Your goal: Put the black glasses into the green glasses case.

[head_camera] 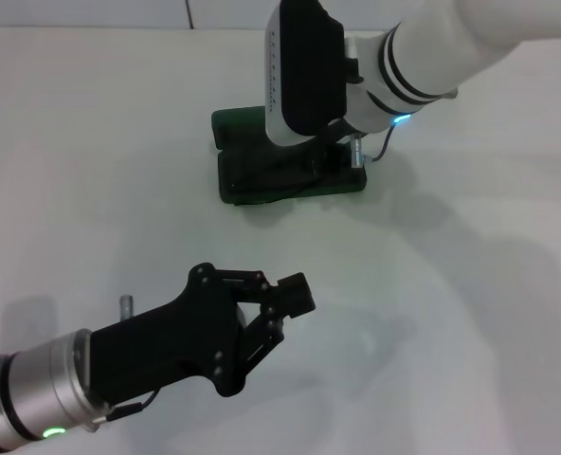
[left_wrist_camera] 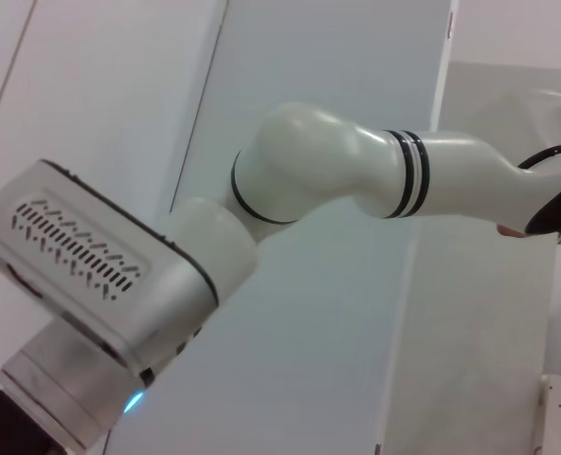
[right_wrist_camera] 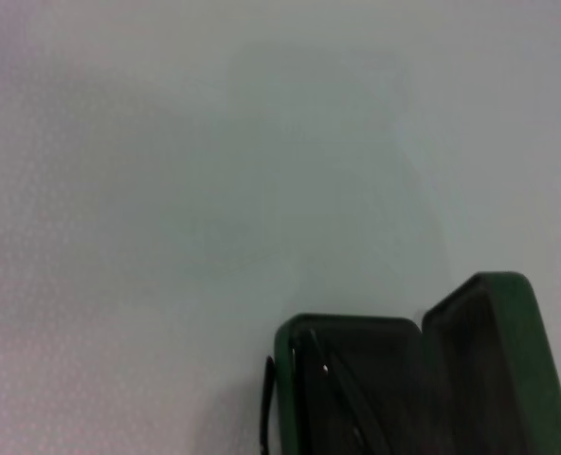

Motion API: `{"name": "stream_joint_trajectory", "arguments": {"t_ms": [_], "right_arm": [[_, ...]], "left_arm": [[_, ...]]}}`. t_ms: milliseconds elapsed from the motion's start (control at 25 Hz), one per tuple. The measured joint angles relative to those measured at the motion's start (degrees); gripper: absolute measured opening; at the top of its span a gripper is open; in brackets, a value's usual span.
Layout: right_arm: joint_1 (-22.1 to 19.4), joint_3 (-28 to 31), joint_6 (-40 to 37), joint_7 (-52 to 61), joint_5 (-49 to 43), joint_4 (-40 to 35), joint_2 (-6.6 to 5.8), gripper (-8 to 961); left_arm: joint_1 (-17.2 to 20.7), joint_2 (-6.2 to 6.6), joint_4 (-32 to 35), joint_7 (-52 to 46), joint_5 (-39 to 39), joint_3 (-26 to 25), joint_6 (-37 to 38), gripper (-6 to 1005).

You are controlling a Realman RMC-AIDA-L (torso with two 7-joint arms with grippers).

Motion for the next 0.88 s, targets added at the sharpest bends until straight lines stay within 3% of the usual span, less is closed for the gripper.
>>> {"name": "stream_joint_trajectory", "arguments": {"t_ms": [200,400,600,880], "right_arm": [[-2.5,0.1,-0.8,1.5,-1.8,-4.6,0.07,172],[-8.2,3.4,-3.0,8.0,-13.0,-12.8,0.09,177],[-20.5,14.3,-7.7,8.3,-21.1,-28.5,0.08,177],[-38.2,29.7,-15.6,7.2,-17.2,-45.7,-0.06,178]], "left_arm": [[0.3,0.31,0.0,0.0,-0.1,-0.1,0.1,82],[0.3,0.37,0.0,-0.1,-0.1,-1.2,0.7,81],[0.5,0.51,0.4,-0.5,-0.1,-1.7,1.1,81],[-0.8,1.46,0.5,-3.9,-0.1,-5.5,1.7,81]]}}
